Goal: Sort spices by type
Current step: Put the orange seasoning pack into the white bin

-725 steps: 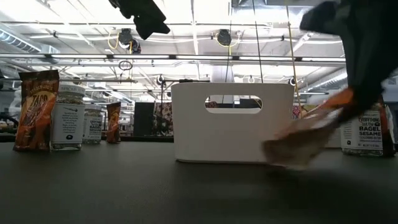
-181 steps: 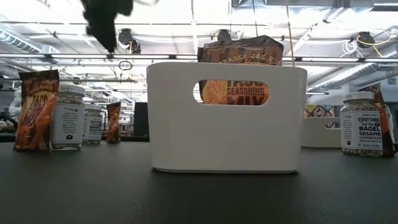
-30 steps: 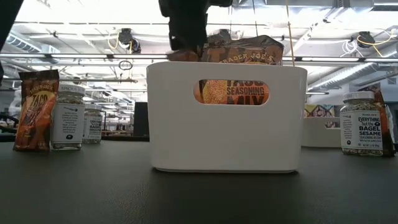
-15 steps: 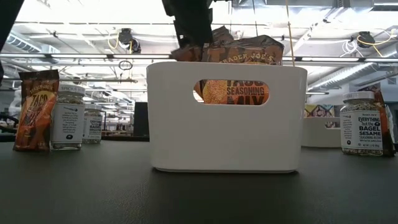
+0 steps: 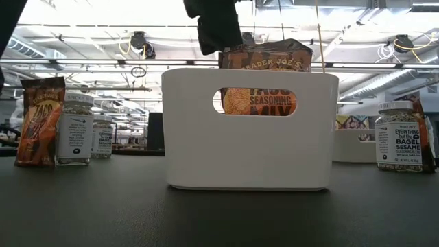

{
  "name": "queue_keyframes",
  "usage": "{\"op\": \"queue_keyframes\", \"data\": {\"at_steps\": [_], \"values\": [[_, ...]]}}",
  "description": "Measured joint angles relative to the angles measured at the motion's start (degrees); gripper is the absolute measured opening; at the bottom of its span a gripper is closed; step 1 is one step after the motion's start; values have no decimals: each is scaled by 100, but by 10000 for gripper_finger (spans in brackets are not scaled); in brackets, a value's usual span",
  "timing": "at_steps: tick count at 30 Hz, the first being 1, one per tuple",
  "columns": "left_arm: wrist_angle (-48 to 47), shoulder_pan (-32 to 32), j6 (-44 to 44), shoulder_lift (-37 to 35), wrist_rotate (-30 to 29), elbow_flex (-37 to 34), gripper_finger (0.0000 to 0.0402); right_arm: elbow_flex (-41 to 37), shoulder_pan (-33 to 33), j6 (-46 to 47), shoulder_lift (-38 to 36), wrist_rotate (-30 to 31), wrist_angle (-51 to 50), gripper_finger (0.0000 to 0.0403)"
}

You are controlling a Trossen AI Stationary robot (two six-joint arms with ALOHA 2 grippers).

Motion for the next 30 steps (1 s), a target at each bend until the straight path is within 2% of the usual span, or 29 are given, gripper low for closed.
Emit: {"op": "queue_keyframes", "data": {"at_steps": [6,11,21,30], "values": [[-6,145,-46,0,158,0,141,1,0,2,-1,0,-27,164],[-8,243,-48,-2,528,0,150,0,0,2,-1,-1,-39,164],[-21,328,181,-2,512,0,151,1,2,4,-3,-154,-53,164],[0,577,267,-4,189,0,151,-1,0,4,-3,-152,-109,164]]}}
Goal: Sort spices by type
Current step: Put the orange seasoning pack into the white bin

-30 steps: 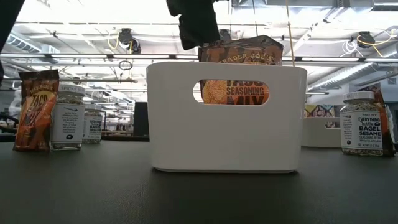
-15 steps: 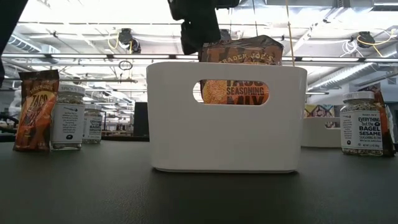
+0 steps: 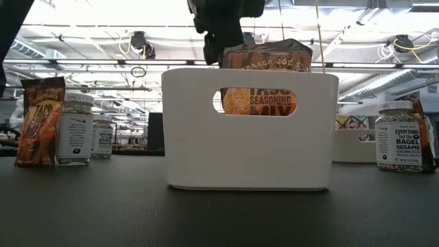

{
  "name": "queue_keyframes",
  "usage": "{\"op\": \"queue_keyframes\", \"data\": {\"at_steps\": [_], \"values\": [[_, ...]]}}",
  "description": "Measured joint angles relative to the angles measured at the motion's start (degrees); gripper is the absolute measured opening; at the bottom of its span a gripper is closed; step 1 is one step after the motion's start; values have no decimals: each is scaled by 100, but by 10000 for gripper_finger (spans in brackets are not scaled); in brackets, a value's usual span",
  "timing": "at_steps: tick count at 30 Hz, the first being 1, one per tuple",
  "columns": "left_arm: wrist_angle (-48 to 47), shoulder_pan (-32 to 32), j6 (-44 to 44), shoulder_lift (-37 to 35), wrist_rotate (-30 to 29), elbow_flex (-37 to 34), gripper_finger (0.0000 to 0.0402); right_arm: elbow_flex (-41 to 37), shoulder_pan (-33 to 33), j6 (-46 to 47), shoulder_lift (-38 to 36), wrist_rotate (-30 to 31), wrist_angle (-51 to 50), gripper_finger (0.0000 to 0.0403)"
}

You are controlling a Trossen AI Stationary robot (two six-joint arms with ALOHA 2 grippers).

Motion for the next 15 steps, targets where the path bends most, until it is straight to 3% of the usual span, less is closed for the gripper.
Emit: {"op": "queue_keyframes", "data": {"at_steps": [9,15], "values": [[-31,478,21,-117,-2,5,151,0,0,-1,0,-17,-46,164],[-67,926,656,-349,19,6,151,2,2,22,0,-134,-150,164]]}}
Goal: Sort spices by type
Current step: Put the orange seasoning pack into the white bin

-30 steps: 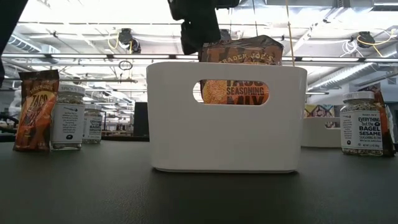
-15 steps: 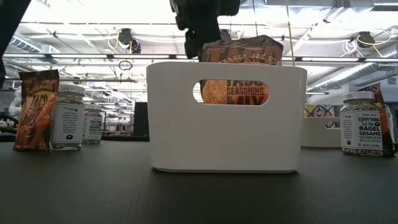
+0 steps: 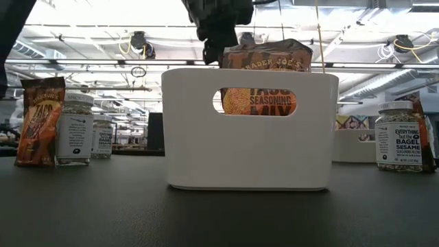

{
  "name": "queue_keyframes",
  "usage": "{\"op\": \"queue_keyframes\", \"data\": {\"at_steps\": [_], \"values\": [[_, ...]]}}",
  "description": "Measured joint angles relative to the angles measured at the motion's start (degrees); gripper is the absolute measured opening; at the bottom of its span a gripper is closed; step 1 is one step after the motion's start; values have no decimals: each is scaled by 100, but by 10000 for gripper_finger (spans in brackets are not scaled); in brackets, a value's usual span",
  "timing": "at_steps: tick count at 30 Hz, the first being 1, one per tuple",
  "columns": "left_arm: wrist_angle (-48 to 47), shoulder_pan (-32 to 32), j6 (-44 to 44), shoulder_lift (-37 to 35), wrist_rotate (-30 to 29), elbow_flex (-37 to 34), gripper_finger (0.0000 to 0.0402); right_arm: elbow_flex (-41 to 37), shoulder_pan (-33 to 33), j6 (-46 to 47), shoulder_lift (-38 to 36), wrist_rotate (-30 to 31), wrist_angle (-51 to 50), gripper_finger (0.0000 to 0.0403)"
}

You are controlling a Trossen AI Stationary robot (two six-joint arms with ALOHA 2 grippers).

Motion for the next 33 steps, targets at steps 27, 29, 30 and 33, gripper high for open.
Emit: {"op": "queue_keyframes", "data": {"at_steps": [27,29,30,33], "values": [[904,256,376,1025,781,-9,263,0,-258,235,-2,34,-522,164],[1024,315,385,940,766,-9,263,0,-258,288,-2,38,-556,164],[1051,351,411,899,768,-9,263,0,-269,300,-2,52,-556,164],[1184,428,766,776,774,2,263,0,-315,295,-2,64,-554,164]]}}
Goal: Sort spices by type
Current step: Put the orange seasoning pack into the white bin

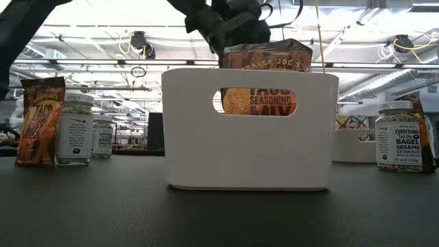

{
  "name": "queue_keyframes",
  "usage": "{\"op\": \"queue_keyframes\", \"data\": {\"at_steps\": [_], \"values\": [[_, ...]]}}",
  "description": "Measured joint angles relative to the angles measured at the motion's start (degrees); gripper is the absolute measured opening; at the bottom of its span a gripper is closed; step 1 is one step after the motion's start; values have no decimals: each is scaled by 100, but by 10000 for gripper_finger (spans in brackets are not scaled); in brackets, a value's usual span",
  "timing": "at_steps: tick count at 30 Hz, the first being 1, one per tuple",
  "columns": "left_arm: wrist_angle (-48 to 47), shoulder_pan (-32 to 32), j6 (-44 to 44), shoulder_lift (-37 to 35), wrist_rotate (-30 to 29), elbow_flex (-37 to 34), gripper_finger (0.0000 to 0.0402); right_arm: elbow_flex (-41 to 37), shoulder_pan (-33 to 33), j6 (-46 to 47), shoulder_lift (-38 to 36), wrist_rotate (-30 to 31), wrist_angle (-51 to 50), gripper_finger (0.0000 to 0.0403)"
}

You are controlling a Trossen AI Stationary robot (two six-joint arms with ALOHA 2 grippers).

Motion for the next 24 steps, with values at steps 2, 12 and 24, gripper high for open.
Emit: {"op": "queue_keyframes", "data": {"at_steps": [2,12,24], "values": [[-28,33,276,-12,0,0,263,0,-33,0,0,3,1,164],[-299,68,236,98,1255,-6,263,0,15,97,0,-61,7,164],[-321,44,57,257,1052,-208,263,0,73,286,2,-78,108,164]]}}
